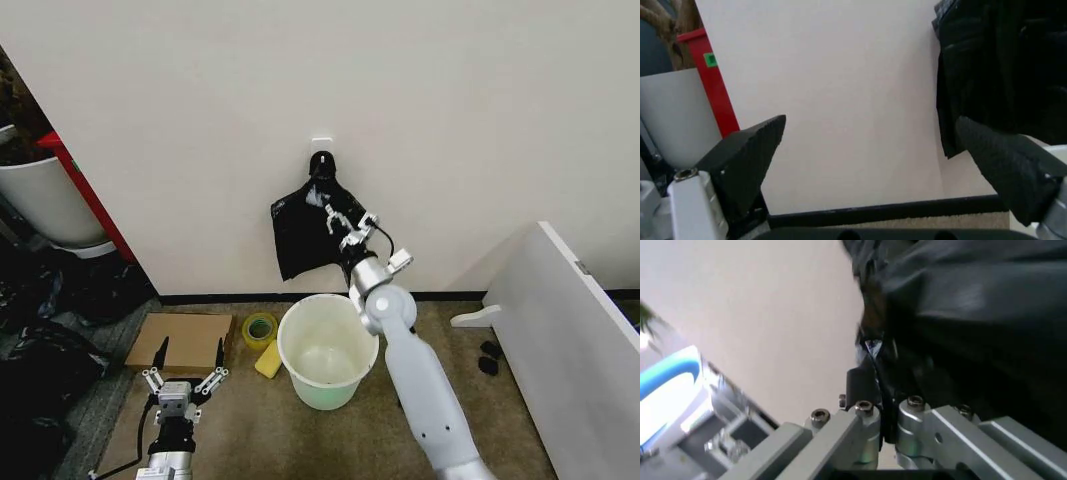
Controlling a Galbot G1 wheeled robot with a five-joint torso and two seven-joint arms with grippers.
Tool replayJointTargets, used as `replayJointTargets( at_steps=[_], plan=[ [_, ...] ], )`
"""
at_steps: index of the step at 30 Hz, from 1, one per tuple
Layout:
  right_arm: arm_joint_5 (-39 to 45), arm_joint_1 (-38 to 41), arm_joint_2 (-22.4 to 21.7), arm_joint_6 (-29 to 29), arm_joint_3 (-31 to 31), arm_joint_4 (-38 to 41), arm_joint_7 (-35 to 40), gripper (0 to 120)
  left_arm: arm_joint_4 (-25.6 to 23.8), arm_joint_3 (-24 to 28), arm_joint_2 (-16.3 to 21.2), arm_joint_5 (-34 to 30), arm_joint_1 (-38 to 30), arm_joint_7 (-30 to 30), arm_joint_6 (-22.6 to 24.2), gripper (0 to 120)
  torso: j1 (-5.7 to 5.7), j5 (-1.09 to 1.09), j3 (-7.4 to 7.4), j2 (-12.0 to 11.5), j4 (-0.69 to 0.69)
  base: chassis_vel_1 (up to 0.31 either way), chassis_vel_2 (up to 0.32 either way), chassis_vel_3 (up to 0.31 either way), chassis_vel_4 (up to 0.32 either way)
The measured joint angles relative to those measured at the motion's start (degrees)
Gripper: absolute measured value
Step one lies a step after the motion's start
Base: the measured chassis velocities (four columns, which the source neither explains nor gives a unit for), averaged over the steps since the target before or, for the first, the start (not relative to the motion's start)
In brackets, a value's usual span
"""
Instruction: Place the garbage bag over the trash bin.
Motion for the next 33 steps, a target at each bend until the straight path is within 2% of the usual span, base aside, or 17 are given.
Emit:
replayJointTargets(
  at_steps=[5,10,11,19,33],
  plan=[
    [-2.73,-4.83,-2.93,0.73,-1.29,4.5,-0.5,0,0.2,0.3,0.08,0.0,-0.27,-0.02,-0.02,100,0.0,0.0,0.0,0.0,0.0,0.0,0.0,0.0,0.0],
    [-9.65,-10.8,-7.04,2.43,-2.46,9.59,-2.27,0,0.47,0.71,0.17,0.0,-0.67,-0.02,-0.07,100,0.0,0.0,0.0,0.0,0.0,0.0,0.0,0.0,0.0],
    [-12.98,-13.51,-8.28,3.58,-2.63,11.56,-2.93,0,0.65,0.83,0.23,-0.03,-0.88,-0.04,-0.1,100,0.0,0.0,-0.01,0.0,0.0,0.0,0.0,0.0,0.0],
    [-23.99,-24.14,-12.52,9.76,-2.66,17.26,-5.41,0,0.93,1.37,0.5,-0.08,-1.51,-0.06,-0.13,100,0.0,0.0,-0.01,0.0,0.0,0.0,0.0,0.0,0.0],
    [-36.32,-36.03,-14.97,19.85,0.38,20.02,-8.71,0,0.9,1.81,1.17,-0.1,-1.89,-0.09,-0.16,100,0.0,0.0,0.0,0.0,0.0,0.0,0.0,0.0,0.0]
  ],
)
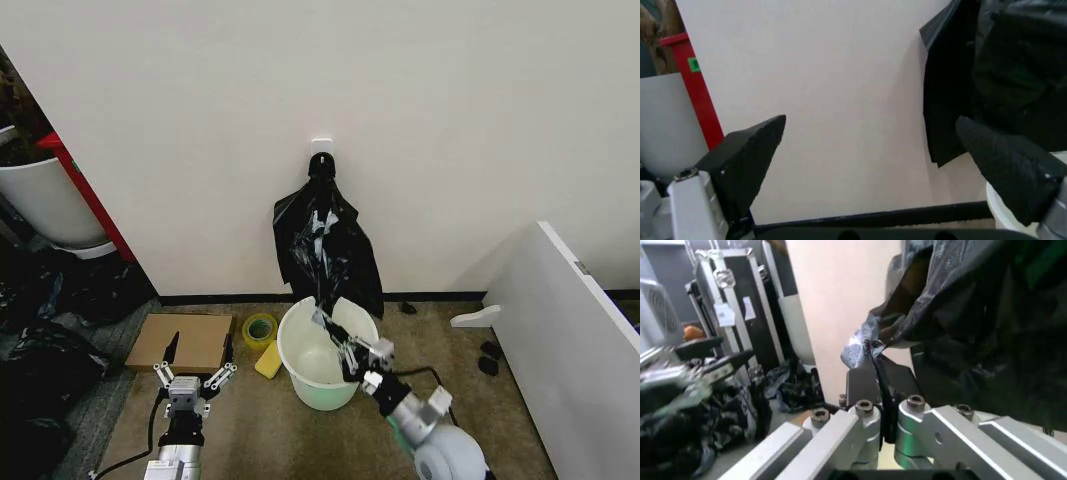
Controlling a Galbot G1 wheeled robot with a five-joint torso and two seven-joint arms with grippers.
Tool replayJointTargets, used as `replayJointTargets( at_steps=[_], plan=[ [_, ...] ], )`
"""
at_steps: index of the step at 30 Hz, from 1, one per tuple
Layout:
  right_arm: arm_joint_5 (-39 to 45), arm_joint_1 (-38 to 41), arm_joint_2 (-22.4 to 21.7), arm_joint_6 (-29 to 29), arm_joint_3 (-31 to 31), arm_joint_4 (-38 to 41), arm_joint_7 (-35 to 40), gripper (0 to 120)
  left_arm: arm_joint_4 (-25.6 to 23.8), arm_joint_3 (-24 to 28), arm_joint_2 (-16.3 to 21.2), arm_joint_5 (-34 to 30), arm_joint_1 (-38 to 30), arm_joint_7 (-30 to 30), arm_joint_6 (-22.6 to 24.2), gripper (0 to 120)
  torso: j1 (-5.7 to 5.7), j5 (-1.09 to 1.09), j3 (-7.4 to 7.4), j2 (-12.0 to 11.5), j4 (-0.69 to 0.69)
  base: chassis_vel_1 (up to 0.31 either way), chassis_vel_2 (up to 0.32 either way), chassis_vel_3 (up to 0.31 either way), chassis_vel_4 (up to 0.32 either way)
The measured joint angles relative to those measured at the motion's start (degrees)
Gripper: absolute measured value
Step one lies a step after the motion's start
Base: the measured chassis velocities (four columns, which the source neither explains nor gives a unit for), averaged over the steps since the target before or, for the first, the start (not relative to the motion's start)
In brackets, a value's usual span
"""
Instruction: Place the garbage bag over the trash bin.
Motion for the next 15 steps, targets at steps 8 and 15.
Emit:
replayJointTargets(
  at_steps=[8,15],
  plan=[
    [-4.53,-2.25,1.09,3.89,0.11,-0.38,-1.84,0,-0.16,0.0,0.21,-0.01,0.14,-0.03,-0.15,100,0.0,0.0,0.0,0.0,0.0,0.0,0.0,0.0,0.0],
    [-6.99,-4.68,1.14,6.83,0.53,-0.38,-3.32,0,-0.23,0.02,0.41,-0.1,0.11,-0.04,-0.2,100,0.0,0.0,0.0,0.0,0.0,0.0,0.0,0.0,0.0]
  ],
)
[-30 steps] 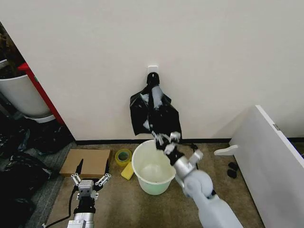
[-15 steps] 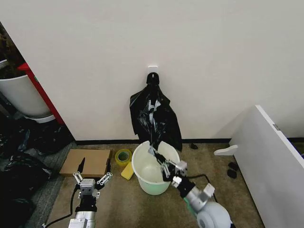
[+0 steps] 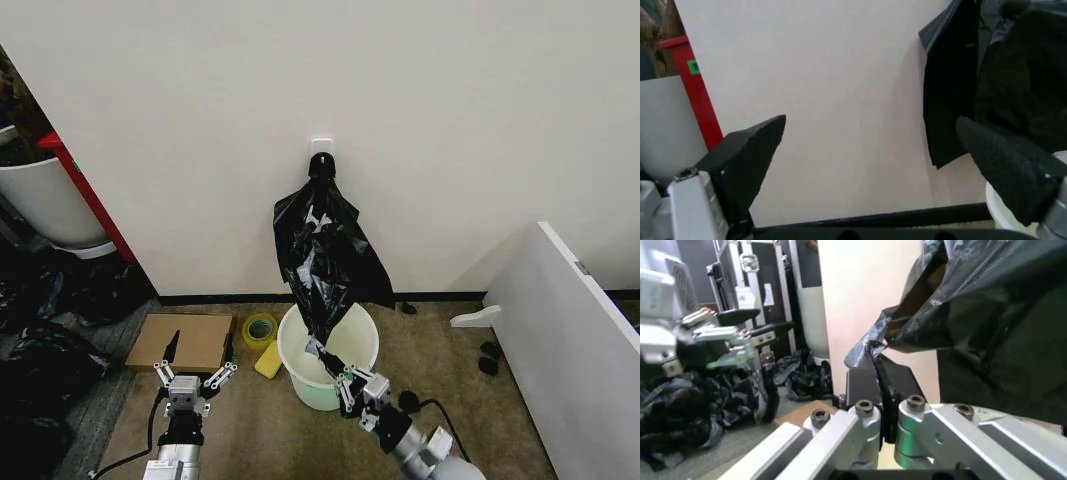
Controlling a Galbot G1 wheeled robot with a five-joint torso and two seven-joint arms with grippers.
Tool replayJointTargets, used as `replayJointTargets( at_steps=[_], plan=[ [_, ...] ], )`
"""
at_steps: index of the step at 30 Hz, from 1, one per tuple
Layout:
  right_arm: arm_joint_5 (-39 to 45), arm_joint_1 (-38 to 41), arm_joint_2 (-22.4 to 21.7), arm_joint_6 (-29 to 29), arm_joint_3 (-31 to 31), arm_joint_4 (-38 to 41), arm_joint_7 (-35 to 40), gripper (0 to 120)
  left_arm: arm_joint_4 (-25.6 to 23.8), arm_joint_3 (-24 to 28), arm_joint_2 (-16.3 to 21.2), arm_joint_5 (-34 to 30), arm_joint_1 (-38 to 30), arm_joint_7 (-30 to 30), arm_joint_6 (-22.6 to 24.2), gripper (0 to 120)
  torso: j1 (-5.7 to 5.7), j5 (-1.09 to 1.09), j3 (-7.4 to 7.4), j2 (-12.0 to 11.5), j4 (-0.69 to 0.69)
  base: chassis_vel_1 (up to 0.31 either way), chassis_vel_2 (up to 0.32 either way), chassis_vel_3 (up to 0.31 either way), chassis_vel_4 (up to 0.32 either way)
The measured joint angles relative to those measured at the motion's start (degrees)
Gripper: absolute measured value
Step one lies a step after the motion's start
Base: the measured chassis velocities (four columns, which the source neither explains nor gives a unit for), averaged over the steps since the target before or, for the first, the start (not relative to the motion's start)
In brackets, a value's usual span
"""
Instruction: Place the garbage bag over the trash bin.
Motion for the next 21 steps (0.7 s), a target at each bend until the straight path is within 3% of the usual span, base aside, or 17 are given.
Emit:
replayJointTargets(
  at_steps=[17,21],
  plan=[
    [-1.62,-1.64,0.9,2.97,0.01,-1.01,-0.64,0,-0.12,0.29,0.26,-0.23,-0.19,-0.01,-0.16,100,0.01,0.0,0.0,0.0,0.0,0.0,0.0,0.0,0.0],
    [-2.26,-0.88,1.22,2.32,-0.34,-0.05,3.57,0,-1.63,1.78,1.26,-1.61,-0.7,0.22,0.93,100,0.01,-0.01,0.0,0.0,0.0,0.0,0.0,0.0,0.0]
  ],
)
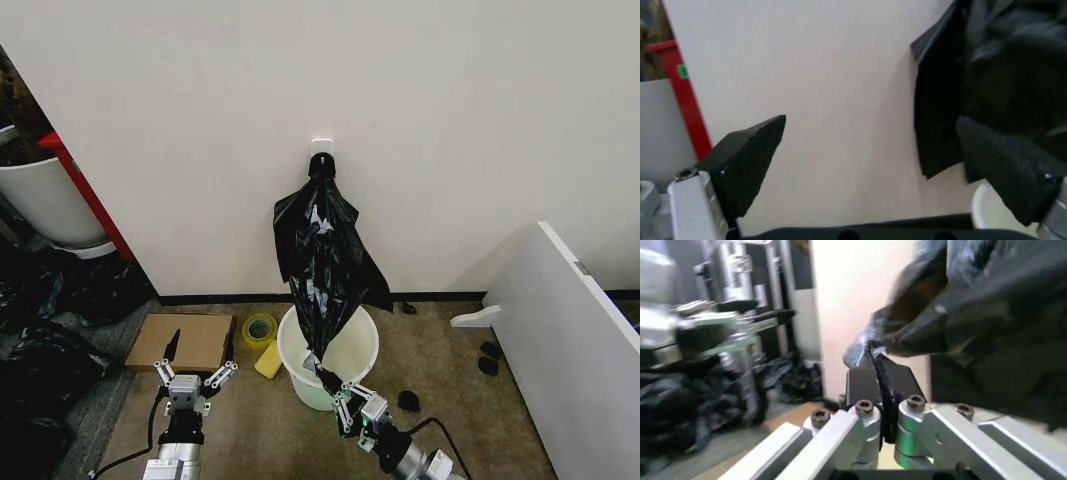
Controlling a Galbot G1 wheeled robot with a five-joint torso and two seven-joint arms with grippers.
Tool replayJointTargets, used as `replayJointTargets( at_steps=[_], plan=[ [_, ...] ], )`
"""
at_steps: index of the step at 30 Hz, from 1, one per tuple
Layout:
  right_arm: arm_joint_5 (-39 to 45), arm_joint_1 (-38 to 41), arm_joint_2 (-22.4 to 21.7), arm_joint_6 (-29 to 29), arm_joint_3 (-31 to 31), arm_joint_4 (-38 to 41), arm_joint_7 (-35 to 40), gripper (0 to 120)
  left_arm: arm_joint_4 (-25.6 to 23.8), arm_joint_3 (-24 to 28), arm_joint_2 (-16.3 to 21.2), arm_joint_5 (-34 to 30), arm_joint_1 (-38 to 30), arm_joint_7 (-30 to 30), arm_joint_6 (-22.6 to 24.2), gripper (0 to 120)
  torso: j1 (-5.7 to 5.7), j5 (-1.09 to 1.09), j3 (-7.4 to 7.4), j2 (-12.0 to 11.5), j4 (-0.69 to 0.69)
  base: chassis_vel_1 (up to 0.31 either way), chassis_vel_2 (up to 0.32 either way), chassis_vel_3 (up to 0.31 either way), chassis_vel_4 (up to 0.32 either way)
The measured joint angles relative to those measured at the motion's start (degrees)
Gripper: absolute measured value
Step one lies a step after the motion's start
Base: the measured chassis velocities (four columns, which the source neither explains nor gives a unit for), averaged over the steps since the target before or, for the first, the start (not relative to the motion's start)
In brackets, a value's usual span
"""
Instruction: Place the garbage bag over the trash bin.
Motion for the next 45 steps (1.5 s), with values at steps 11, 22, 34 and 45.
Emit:
replayJointTargets(
  at_steps=[11,22,34,45],
  plan=[
    [1.27,5.91,2.18,-5.35,-0.57,3.04,11.18,0,-2.99,6.86,8.26,-7.21,-6.0,3.22,4.24,100,0.0,0.0,0.0,0.0,0.0,0.0,0.0,0.0,0.0],
    [-6.14,7.54,3.4,-3.22,0.81,0.63,12.16,0,-6.64,13.57,20.47,-21.83,-20.84,3.3,16.11,100,0.0,0.0,0.01,0.0,0.02,0.0,0.0,0.0,0.0],
    [-9.76,6.98,5.53,-1.36,1.82,0.0,12.15,0,-7.98,27.04,31.13,-38.17,-44.21,-2.79,33.66,100,0.0,-0.01,0.01,-0.01,-0.01,0.0,0.0,0.0,0.0],
    [-11.28,6.01,7.05,-0.13,2.85,0.61,12.16,0,-8.24,36.05,35.83,-50.5,-64.71,-8.71,54.13,100,0.0,0.0,0.0,-0.01,0.0,0.0,0.0,0.0,0.0]
  ],
)
